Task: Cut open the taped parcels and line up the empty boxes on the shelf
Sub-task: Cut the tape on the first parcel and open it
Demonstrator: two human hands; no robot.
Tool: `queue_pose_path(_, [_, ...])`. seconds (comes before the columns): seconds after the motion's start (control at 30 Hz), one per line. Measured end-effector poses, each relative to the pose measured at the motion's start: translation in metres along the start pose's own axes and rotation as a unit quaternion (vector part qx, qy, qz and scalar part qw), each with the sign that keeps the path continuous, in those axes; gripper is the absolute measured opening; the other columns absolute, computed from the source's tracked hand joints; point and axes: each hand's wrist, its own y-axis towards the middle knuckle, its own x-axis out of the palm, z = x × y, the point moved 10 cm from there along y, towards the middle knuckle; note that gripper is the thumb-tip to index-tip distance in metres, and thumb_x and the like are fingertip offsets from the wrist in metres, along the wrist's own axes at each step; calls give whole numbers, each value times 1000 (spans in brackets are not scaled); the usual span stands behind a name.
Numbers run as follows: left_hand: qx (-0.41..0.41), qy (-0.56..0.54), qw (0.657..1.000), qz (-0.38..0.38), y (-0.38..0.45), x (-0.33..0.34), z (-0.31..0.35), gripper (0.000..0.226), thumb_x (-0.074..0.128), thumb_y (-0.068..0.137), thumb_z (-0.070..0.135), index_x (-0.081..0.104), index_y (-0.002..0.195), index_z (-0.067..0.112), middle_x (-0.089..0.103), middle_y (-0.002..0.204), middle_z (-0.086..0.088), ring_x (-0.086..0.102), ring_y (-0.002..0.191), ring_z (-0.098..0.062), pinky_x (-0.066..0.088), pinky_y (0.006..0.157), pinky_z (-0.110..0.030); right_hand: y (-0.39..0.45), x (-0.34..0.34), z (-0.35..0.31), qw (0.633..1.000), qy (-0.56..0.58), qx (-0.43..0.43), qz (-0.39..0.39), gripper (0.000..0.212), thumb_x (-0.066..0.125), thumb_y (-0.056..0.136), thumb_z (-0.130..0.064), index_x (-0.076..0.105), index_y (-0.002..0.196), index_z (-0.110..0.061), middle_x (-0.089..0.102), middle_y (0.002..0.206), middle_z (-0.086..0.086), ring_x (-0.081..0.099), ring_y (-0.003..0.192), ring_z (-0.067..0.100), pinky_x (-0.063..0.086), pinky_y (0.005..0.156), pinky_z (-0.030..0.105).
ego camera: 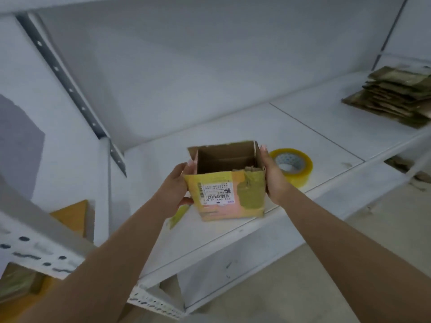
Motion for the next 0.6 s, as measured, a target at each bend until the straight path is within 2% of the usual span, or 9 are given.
queue_pose_path(0.03, [0, 19, 1000, -1, 7, 0, -3, 30, 47, 102, 38, 49, 129, 27, 69, 110, -11, 66, 93, -24, 56, 75, -41, -1, 1, 3, 1000, 12, 0, 4, 55, 21, 104, -49, 66, 99, -16, 76, 78, 1, 73, 69, 11, 56, 56, 22])
queue_pose_path(0.1, [15, 52, 998, -8, 17, 2, -6, 32, 45, 102, 11, 47, 129, 28, 66, 103, -13, 59, 83, -27, 45, 67, -35, -2, -2, 6, 999, 22, -5, 24, 51, 25, 104, -48, 65, 100, -18, 76, 79, 0, 73, 71, 12, 57, 58, 23])
queue_pose_path(0.17, [36, 68, 997, -8, 23, 4, -7, 36, 43, 100, 3, 48, 128, 25, 61, 97, -17, 55, 75, -27, 39, 59, -31, -1, -7, 2, 998, -2, -29, 48, 43, 31, 103, -48, 64, 101, -21, 76, 80, -3, 73, 74, 10, 58, 62, 23])
queue_pose_path(0.27, [93, 31, 995, 24, 23, 3, 2, 36, 51, 97, 0, 41, 125, 20, 55, 104, -13, 56, 72, -21, 44, 45, -24, 2, -20, -2, 991, -70, -60, 96, 33, 38, 101, -49, 63, 101, -27, 74, 76, -11, 71, 78, 7, 57, 69, 23])
queue_pose_path(0.37, [247, 79, 959, 117, 8, -9, 31, 30, 67, 90, 11, 44, 107, 19, 51, 109, -8, 53, 95, -16, 43, 64, -5, 1, -20, -2, 989, -97, -66, 95, 37, 40, 96, -55, 63, 109, -29, 75, 90, -7, 71, 89, 11, 58, 77, 28])
queue_pose_path(0.4, [279, 104, 947, 120, 7, -8, 35, 26, 68, 88, 10, 48, 102, 19, 51, 110, -10, 51, 101, -16, 39, 69, -1, 0, -18, -1, 989, -98, -63, 93, 44, 41, 92, -60, 63, 113, -29, 74, 101, -1, 70, 97, 16, 57, 84, 33])
queue_pose_path(0.47, [278, 122, 951, 64, 11, 0, 36, 29, 67, 84, 8, 55, 103, 27, 51, 117, -10, 51, 110, -18, 38, 74, 1, -1, -17, 0, 989, -97, -56, 94, 57, 43, 85, -65, 62, 122, -26, 70, 117, 9, 68, 107, 24, 54, 93, 40])
queue_pose_path(0.53, [243, 100, 965, -22, 17, 10, 31, 48, 70, 74, 23, 53, 117, 37, 53, 123, -10, 55, 112, -21, 47, 81, -11, 0, -18, -1, 988, -109, -55, 95, 56, 43, 84, -65, 63, 120, -28, 70, 117, 8, 67, 109, 24, 53, 96, 41])
queue_pose_path(0.6, [221, 88, 970, -57, 23, 13, 28, 69, 73, 70, 31, 44, 132, 42, 57, 122, -7, 59, 108, -19, 51, 88, -28, 1, -21, -2, 986, -121, -55, 100, 43, 43, 90, -61, 64, 112, -31, 72, 107, 2, 69, 102, 19, 55, 91, 38])
